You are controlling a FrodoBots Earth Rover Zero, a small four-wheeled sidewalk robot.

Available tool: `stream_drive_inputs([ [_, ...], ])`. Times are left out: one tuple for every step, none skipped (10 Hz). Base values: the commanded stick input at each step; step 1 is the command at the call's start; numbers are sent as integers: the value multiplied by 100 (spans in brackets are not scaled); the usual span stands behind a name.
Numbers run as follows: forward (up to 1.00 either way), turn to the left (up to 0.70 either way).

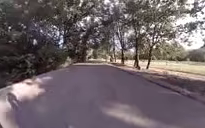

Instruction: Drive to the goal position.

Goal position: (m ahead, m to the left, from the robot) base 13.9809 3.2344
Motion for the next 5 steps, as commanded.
stream_drive_inputs([
  [70, 0],
  [70, 0],
  [70, 0],
  [70, 0],
  [70, 0],
])
